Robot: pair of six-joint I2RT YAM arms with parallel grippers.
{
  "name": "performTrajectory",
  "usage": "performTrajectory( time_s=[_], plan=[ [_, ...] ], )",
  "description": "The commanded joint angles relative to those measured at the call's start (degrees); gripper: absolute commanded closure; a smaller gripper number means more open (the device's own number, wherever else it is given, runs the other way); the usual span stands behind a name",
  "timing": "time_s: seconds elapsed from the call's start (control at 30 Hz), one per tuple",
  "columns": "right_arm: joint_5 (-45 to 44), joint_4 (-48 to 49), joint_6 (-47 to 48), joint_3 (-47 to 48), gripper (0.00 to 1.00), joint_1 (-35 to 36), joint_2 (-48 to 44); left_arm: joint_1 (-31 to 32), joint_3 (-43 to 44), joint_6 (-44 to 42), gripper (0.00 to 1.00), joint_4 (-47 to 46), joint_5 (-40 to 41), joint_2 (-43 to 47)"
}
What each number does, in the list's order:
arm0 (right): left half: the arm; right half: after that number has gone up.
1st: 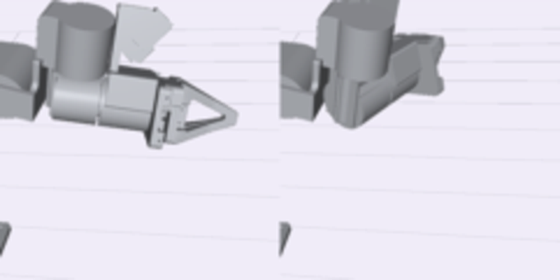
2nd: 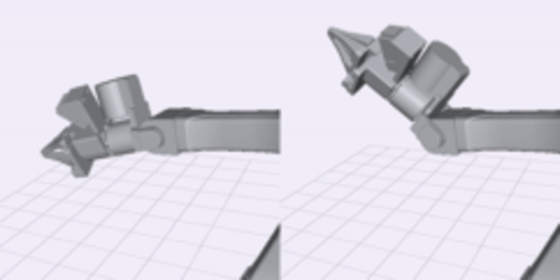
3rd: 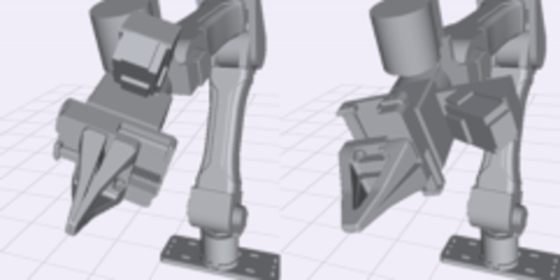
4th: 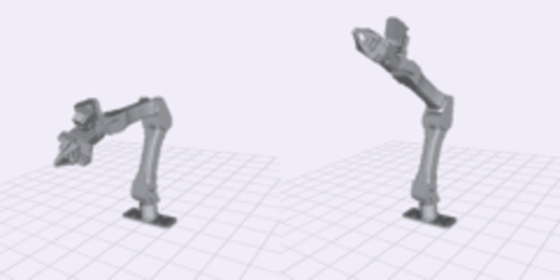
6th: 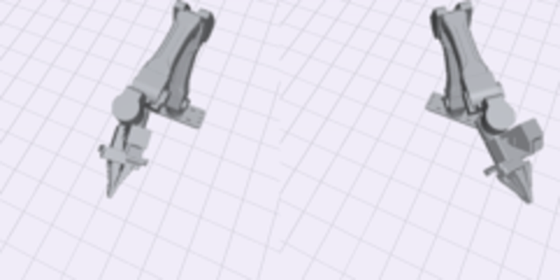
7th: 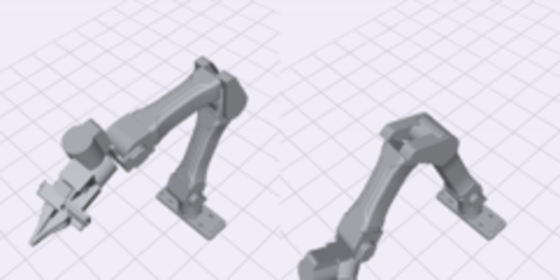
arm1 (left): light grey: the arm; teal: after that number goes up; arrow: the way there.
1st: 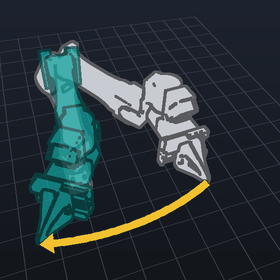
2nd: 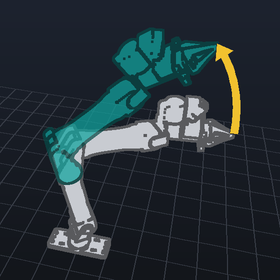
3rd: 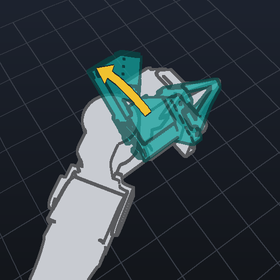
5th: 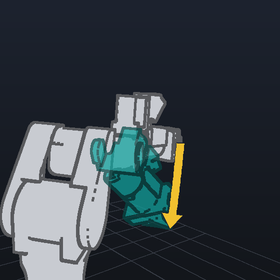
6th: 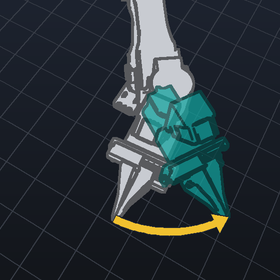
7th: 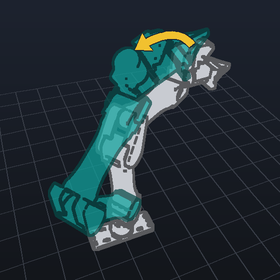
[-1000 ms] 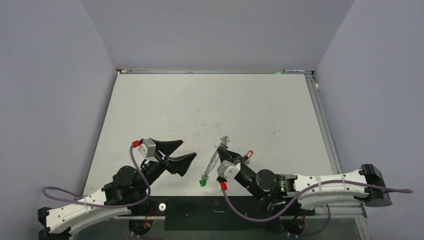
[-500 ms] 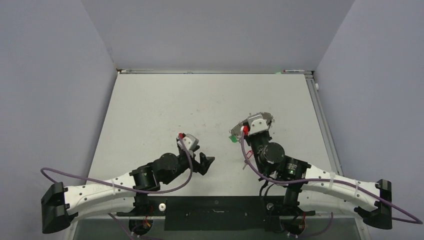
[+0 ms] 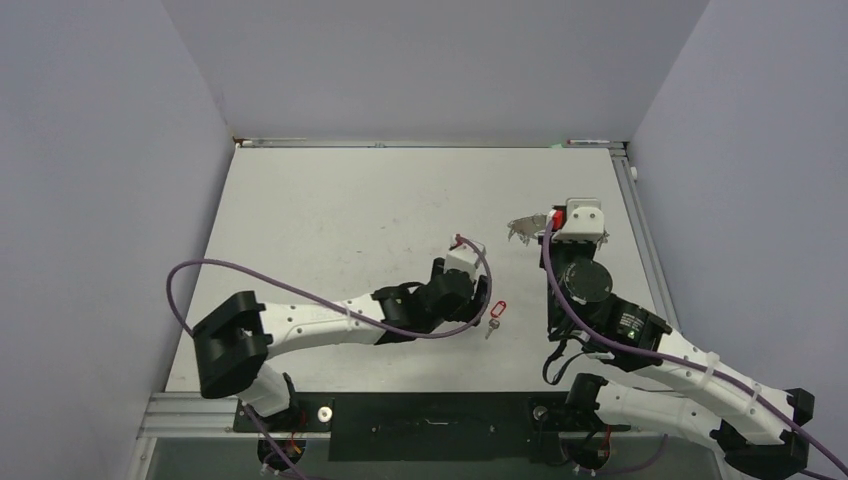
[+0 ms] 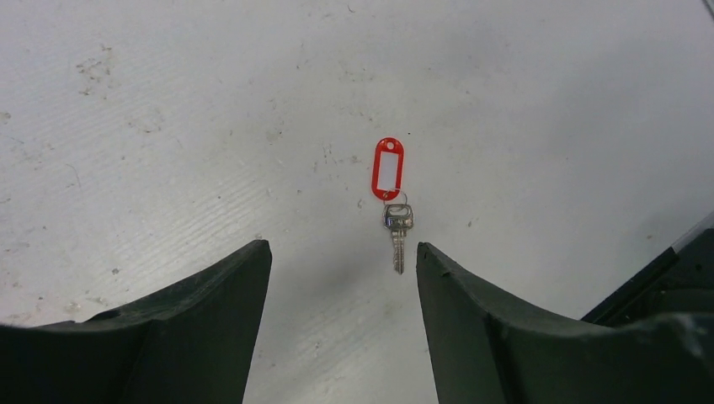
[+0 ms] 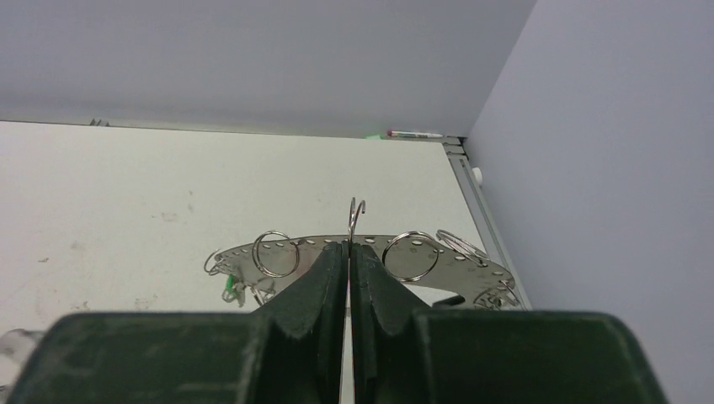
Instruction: Put the keys on the keyring
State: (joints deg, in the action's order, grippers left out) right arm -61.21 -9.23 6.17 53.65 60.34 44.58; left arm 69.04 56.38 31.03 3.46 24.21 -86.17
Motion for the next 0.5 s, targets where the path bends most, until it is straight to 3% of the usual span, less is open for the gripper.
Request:
performTrajectory(
  time_s=[0.0, 0.13, 0.47],
  plan=[
    [-3.1, -6.2, -2.1, 3.7, 0.95, -0.4, -2.6, 1.6, 9.8, 3.8, 0.41, 8.3, 5.2, -9.5],
    [-3.8, -8.8, -1.8, 5.0, 0.95, -0.5, -3.6, 2.4, 17.4, 5.7, 0.49, 10.6, 6.0, -17.4],
    [-4.5, -16.0, -1.7, 9.4, 0.95, -0.5, -5.1, 4.4, 30.5, 6.8, 0.59, 17.6, 8.5, -30.6]
  ],
)
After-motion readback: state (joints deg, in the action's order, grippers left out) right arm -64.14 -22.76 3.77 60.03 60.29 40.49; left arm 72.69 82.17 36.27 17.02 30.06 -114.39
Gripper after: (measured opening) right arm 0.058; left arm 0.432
